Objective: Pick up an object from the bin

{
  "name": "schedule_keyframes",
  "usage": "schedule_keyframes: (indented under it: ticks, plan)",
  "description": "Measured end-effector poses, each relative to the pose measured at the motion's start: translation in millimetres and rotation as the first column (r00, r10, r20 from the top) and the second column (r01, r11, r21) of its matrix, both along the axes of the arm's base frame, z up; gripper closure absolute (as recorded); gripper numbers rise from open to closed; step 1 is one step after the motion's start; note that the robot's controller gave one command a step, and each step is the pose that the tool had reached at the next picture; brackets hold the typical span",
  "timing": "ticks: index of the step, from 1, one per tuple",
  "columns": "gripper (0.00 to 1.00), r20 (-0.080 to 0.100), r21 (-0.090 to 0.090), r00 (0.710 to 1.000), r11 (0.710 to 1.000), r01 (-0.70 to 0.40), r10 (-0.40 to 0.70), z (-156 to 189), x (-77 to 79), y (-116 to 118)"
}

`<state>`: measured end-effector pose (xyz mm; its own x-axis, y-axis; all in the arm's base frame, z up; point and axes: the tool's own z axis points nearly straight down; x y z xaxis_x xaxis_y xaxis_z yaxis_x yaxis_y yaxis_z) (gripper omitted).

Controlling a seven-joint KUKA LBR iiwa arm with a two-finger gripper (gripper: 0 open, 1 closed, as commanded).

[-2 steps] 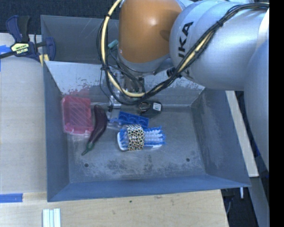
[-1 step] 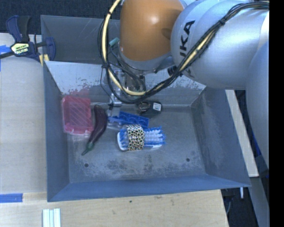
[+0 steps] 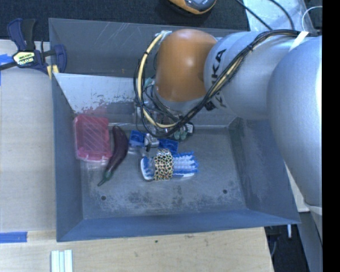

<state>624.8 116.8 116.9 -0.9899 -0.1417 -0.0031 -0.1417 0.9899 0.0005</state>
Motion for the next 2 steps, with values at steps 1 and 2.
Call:
schedule_keyframes:
  ticks: [1,2]
  plan:
    - [0.00,0.003,0.002,0.981,0.981,0.195,-0.195,39.0,-8.7,-7.8]
    - [0.00,0.001,0.000,0.999,0.999,-0.038,0.038,10.5,2.5,-10.7]
